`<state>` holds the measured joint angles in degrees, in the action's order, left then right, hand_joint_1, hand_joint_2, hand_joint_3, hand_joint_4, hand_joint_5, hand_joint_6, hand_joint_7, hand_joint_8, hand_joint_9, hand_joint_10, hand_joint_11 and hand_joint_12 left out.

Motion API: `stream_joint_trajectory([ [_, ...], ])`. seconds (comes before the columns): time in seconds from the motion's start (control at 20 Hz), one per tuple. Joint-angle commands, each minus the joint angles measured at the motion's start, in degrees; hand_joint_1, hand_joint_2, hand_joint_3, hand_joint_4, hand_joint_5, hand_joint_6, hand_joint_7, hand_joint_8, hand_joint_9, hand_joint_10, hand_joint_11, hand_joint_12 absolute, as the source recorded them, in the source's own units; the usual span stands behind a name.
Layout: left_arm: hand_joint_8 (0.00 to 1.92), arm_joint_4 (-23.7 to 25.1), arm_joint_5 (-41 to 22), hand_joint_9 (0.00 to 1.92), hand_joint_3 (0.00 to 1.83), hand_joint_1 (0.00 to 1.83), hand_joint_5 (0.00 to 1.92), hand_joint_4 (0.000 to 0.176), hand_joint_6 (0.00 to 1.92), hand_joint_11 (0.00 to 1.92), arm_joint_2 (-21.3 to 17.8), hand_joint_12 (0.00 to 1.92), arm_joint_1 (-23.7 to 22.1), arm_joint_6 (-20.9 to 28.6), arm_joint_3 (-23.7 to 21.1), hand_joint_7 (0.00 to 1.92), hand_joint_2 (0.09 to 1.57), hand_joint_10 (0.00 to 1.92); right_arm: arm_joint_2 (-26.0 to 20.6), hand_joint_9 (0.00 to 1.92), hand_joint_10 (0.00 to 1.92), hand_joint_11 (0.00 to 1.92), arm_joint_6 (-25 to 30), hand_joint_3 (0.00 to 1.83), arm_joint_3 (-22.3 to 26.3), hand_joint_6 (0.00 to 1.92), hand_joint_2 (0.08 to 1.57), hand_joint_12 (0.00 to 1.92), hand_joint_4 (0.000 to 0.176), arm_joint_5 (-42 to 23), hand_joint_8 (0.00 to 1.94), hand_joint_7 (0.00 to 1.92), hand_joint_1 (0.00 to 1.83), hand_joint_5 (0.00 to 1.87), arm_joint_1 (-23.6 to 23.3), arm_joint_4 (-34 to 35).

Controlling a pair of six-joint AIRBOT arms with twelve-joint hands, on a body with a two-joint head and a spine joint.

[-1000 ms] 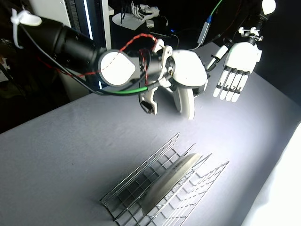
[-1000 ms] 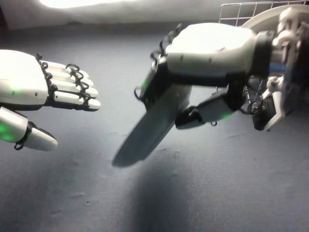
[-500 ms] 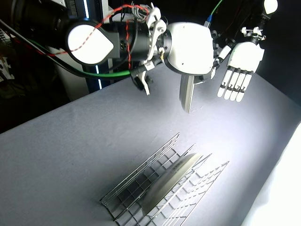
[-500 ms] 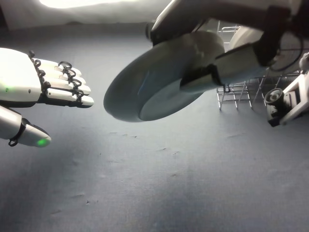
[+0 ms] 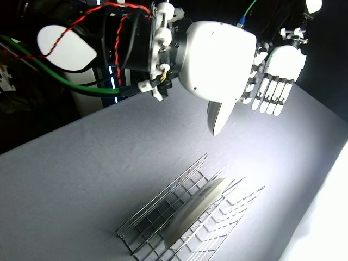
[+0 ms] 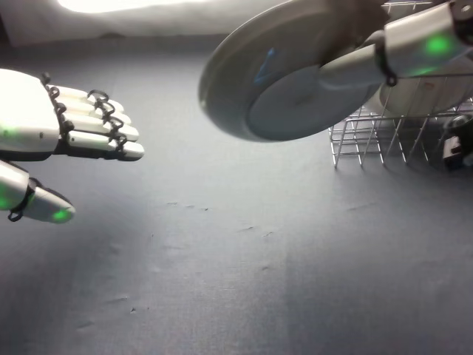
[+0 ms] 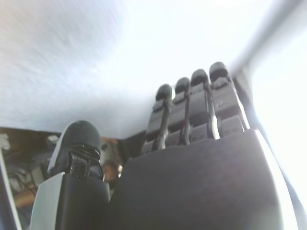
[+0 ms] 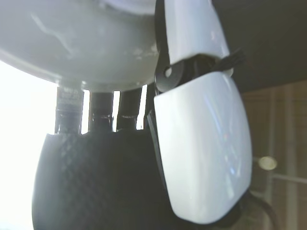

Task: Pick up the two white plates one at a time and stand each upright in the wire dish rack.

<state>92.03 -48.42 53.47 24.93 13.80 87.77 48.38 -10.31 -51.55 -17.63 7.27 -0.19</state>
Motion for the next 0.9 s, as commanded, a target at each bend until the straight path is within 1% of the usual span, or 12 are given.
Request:
stream_joint_trajectory([
  [0.0,0.0,-4.0,-0.7,0.0,0.0,0.0,0.01,0.0,0.0,0.0,-0.4,0.0,-0.7,0.0,0.5,0.0,1.32,0.0,-0.6,1.03,1.02,0.88,1.2,0.0,-0.6,1.04,1.07,1.16,0.0,-8.0,0.59,1.12,1.38,0.97,-1.0,1.9],
  [0.1,0.0,-4.0,-1.1,0.0,0.0,0.0,0.0,0.0,0.0,0.0,-0.4,0.0,-0.7,0.0,0.8,0.0,1.32,0.0,-1.0,0.98,1.06,0.85,1.1,0.0,-1.7,1.14,1.1,1.17,0.0,-7.8,0.7,1.05,1.38,0.93,-1.0,2.7],
  [0.2,0.0,-4.0,-1.2,0.0,0.0,0.0,0.01,0.0,0.0,0.0,-0.4,0.0,-0.7,0.0,0.6,0.0,1.31,0.0,-1.4,1.01,1.05,0.86,1.0,0.0,-3.3,1.13,1.09,1.18,0.0,-7.5,0.69,1.07,1.38,0.92,-0.5,2.7],
  [0.25,0.0,-4.0,-1.0,0.0,0.0,0.0,0.02,0.0,0.01,0.0,-0.4,0.0,-0.7,0.0,0.5,0.0,1.31,0.0,-1.5,0.98,1.08,0.83,1.0,0.0,-3.8,1.17,1.1,1.2,0.0,-7.5,0.73,1.04,1.37,0.91,-0.2,2.7],
  [0.35,0.0,-4.0,-0.9,0.0,0.0,0.0,0.01,0.0,0.0,0.0,-0.3,0.0,-1.1,0.0,0.4,0.0,1.32,0.0,-2.0,0.99,1.09,0.82,0.9,0.0,-4.7,1.15,1.1,1.21,0.0,-7.7,0.76,1.01,1.37,0.92,1.3,2.8],
  [0.5,0.0,-3.9,-0.8,0.0,0.0,0.0,0.01,0.0,0.0,0.0,-0.3,0.0,-1.1,0.0,-0.1,0.0,1.32,0.0,-2.6,1.02,1.07,0.83,0.8,0.0,-5.5,1.1,1.09,1.25,0.0,-8.5,0.7,1.05,1.38,0.93,3.7,2.7],
  [0.6,0.0,-3.7,-0.8,0.0,0.0,0.0,0.0,0.0,0.0,0.0,-0.3,0.0,-1.1,0.0,-0.3,0.0,1.32,0.0,-3.1,1.01,1.1,0.82,0.7,0.0,-5.9,1.12,1.1,1.27,0.0,-9.3,0.72,1.03,1.38,0.91,5.6,2.7],
  [0.7,0.0,-3.6,-1.0,0.0,0.0,0.0,0.0,0.0,0.0,0.0,-0.4,0.0,-1.1,0.0,-0.3,0.0,1.32,0.0,-3.3,1.04,1.07,0.85,0.6,0.0,-6.5,1.05,1.08,1.26,0.0,-10.1,0.64,1.08,1.38,0.95,6.8,2.6],
  [0.75,0.0,-3.4,-1.1,0.0,0.0,0.0,0.0,0.0,0.0,0.0,-0.4,0.0,-1.1,0.0,-0.2,0.0,1.32,0.0,-3.4,1.04,1.06,0.85,0.6,0.0,-6.8,1.06,1.08,1.25,0.0,-10.5,0.63,1.09,1.38,0.95,7.4,2.2],
  [0.8,0.0,-3.4,-1.1,0.0,0.0,0.0,0.02,0.0,0.01,0.0,-0.4,0.0,-1.1,0.0,-0.2,0.0,1.32,0.0,-3.4,1.01,1.08,0.83,0.6,0.0,-7.1,1.09,1.09,1.24,0.0,-10.8,0.69,1.05,1.38,0.94,8.0,1.7],
  [0.85,0.0,-3.2,-1.1,0.0,0.0,0.0,0.0,0.0,0.0,0.0,-0.4,0.0,-1.0,0.0,-0.3,0.0,1.32,0.0,-3.4,1.01,1.1,0.83,0.6,0.0,-7.5,1.1,1.09,1.25,0.0,-11.2,0.69,1.05,1.38,0.93,8.5,1.3],
])
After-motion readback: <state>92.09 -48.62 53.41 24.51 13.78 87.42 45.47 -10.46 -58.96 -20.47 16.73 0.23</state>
